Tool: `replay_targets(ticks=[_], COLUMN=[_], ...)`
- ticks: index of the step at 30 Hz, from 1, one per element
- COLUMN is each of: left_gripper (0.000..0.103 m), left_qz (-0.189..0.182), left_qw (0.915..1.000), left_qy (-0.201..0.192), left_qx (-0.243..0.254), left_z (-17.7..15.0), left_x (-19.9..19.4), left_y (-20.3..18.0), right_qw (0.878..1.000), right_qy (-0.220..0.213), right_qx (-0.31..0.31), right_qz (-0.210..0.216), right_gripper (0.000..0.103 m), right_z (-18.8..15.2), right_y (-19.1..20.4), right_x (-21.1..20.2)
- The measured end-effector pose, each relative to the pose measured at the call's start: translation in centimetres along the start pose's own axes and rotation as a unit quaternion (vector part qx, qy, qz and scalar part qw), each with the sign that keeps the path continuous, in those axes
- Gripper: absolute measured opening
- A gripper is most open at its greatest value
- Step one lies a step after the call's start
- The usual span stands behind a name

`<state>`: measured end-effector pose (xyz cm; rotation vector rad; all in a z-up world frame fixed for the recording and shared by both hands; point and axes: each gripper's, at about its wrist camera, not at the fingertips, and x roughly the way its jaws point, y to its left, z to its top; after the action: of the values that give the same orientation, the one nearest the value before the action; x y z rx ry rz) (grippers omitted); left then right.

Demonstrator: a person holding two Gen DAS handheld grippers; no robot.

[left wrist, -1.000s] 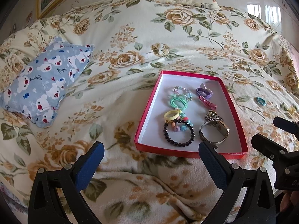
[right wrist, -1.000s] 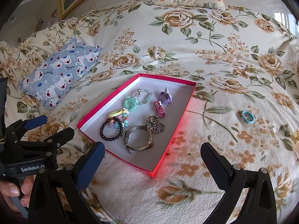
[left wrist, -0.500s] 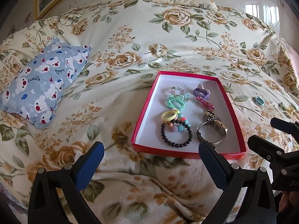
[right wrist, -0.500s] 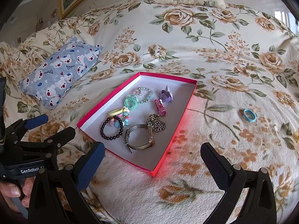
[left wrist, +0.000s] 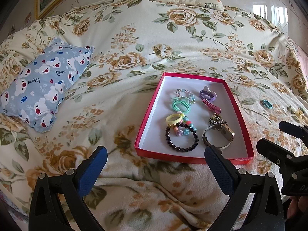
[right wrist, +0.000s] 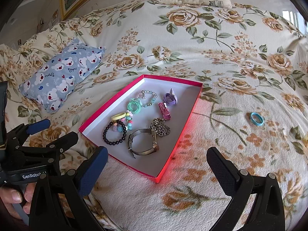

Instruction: Organize jewelry

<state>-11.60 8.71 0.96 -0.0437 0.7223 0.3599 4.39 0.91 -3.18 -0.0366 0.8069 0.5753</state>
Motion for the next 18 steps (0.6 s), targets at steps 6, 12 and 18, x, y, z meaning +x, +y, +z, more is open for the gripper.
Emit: replay_targets(ticks=[6, 12, 18], left_gripper=[0.102, 0.102, 0.102], left_qz=[-0.001, -0.001, -0.001], left_qw=[1.0000, 1.0000, 1.0000], left_qy=[0.001, 0.003, 0.008], left_qx=[0.000, 0.000, -0.001], left_z=[0.01, 0.04, 0.30], left_x=[0.03, 0.17, 0.64], left_y=[0.03, 0.00, -0.02], right_qw=[1.000, 1.000, 1.000], right_qy=[0.000, 0.001, 0.002], right_qx=[0.000, 0.001, 0.002], right_qz=[0.000, 0.000, 0.000], right_gripper=[0.103, 0.103, 0.103], right_z=[0.02, 0.06, 0.08], right_y=[0.02, -0.11, -0.17], right_x=[0.03, 0.06, 0.13])
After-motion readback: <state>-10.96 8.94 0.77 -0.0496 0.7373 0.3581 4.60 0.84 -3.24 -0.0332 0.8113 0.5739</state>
